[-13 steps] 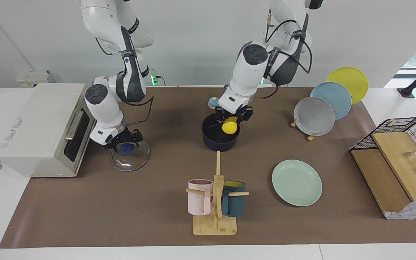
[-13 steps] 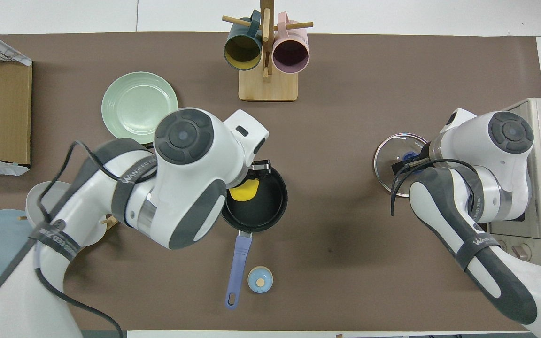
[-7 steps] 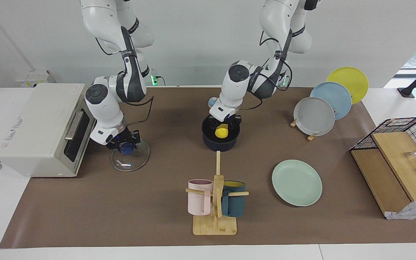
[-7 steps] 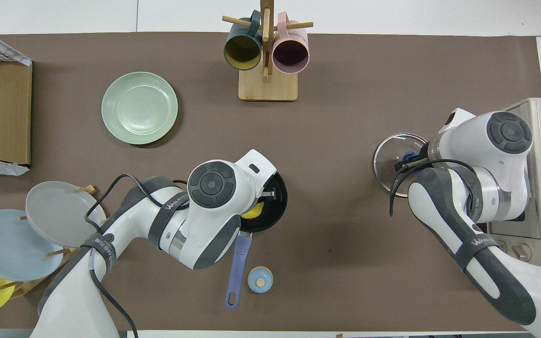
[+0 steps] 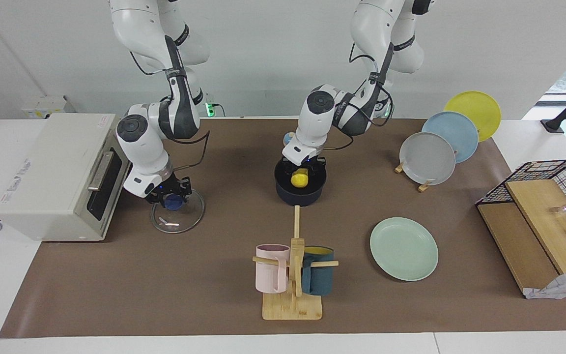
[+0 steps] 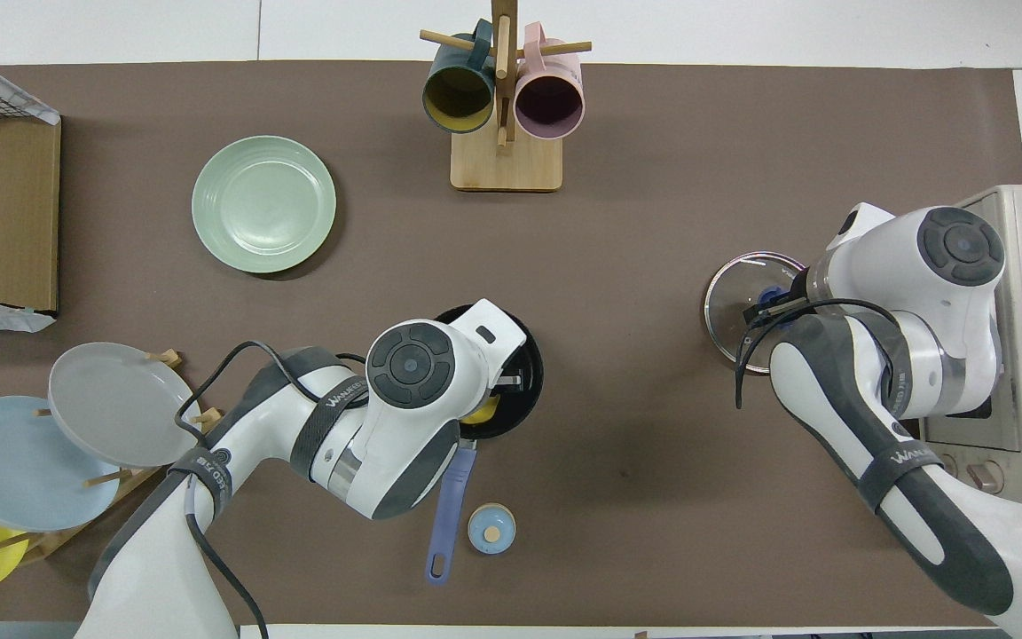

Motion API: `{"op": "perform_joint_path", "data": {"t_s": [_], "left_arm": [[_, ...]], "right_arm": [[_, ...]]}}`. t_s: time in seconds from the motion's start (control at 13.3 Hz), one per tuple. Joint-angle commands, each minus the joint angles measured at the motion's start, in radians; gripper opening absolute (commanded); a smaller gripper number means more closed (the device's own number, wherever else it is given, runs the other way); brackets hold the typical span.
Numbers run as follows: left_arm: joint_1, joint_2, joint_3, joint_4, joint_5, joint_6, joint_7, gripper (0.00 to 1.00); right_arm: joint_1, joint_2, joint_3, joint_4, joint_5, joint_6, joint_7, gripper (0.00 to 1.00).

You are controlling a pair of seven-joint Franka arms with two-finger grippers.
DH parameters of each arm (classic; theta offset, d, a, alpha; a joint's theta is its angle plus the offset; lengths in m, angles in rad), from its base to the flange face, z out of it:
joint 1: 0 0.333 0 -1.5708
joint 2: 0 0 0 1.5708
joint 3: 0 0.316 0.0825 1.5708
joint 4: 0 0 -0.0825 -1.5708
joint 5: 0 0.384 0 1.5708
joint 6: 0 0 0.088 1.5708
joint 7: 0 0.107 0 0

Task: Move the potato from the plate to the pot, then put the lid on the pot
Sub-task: 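Release the potato into the pot and withdraw the left gripper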

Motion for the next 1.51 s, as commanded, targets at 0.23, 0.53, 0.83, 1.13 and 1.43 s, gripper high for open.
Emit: {"op": "perform_joint_path", "data": {"t_s": [0.23,0.53,0.83,1.13,1.43], "left_arm": [[-0.025,-0.015,0.019,-0.020,0.015,0.018,-0.012,1.00],[0.099,-0.101,0.025,0.197,0.012,-0.326,0.072,1.00],[0.338,-0.167,0.030,0.404,0.003,-0.589,0.284,1.00],[0.580,-0.222,0.029,0.434,0.015,-0.683,0.585,1.00],[0.647,-0.236,0.035,0.434,0.050,-0.734,0.644,1.00]], "right_arm": [[0.108,0.003,0.005,0.202,0.008,-0.228,0.133,0.00],[0.113,0.003,0.007,0.209,0.009,-0.236,0.161,0.00],[0.116,0.003,0.077,0.254,0.008,-0.271,0.289,0.00],[0.268,0.038,0.131,0.392,0.009,-0.306,0.566,0.00],[0.453,0.105,0.131,0.434,0.000,-0.198,0.766,0.00]]}}
